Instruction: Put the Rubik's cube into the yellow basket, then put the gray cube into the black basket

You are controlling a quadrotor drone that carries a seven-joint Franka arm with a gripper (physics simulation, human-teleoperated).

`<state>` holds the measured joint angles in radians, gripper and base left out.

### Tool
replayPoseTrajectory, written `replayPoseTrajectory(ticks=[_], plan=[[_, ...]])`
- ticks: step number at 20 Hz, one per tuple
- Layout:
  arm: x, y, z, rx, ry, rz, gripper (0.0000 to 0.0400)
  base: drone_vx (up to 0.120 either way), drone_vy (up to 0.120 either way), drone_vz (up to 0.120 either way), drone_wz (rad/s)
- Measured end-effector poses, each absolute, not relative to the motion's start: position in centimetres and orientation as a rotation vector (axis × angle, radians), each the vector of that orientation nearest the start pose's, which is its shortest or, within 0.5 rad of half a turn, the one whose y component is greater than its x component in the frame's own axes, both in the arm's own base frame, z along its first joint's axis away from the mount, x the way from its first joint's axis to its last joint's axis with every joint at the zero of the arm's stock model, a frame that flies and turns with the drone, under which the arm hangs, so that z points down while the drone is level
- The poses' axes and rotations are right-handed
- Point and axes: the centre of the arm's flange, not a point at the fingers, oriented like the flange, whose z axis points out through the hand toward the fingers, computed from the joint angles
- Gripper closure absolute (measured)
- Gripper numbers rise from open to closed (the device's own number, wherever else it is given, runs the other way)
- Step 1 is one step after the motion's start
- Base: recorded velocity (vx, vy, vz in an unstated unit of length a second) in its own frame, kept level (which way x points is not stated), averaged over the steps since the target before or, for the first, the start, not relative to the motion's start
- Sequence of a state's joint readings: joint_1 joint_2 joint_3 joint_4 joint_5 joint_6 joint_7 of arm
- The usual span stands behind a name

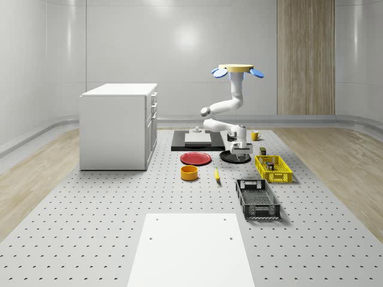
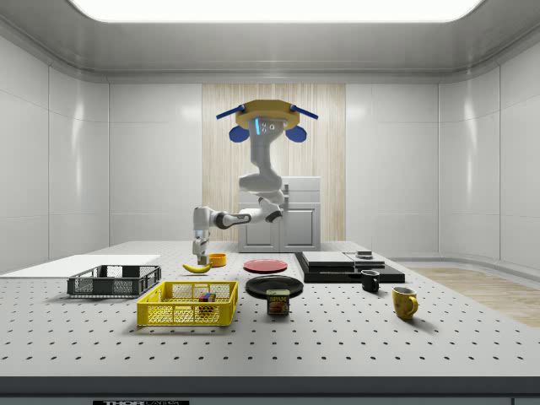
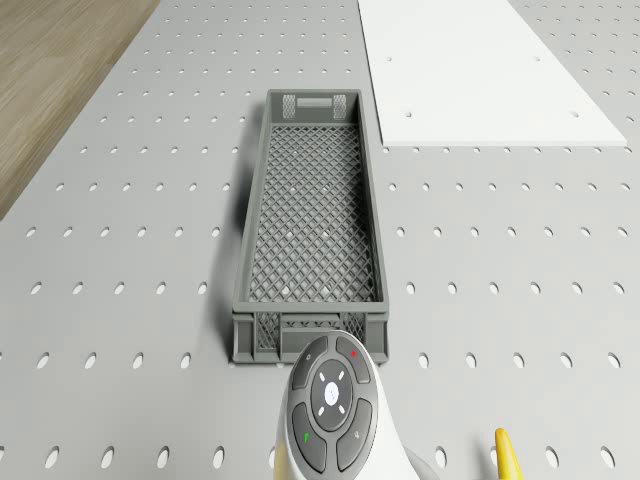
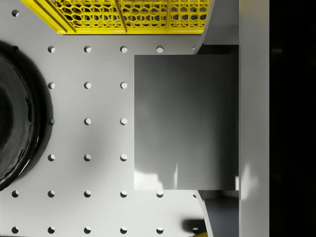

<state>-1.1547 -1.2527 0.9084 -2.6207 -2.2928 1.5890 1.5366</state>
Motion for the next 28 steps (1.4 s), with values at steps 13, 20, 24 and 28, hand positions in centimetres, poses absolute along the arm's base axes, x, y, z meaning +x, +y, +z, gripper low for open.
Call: replayPoseTrajectory(ticks=[13,20,24,28], plan=[[33.07,1.0,64.89,0.0,-0.002,0.785,0.015,0.12,0.043,0.0,0.0],[33.07,1.0,64.89,0.0,-0.002,0.785,0.015,0.12,0.011,0.0,0.0],[33.07,1.0,64.89,0.0,-0.002,0.785,0.015,0.12,0.0,0.0,0.0],[33.07,1.0,64.89,0.0,-0.002,0.785,0.015,0.12,0.0,0.0,0.0]])
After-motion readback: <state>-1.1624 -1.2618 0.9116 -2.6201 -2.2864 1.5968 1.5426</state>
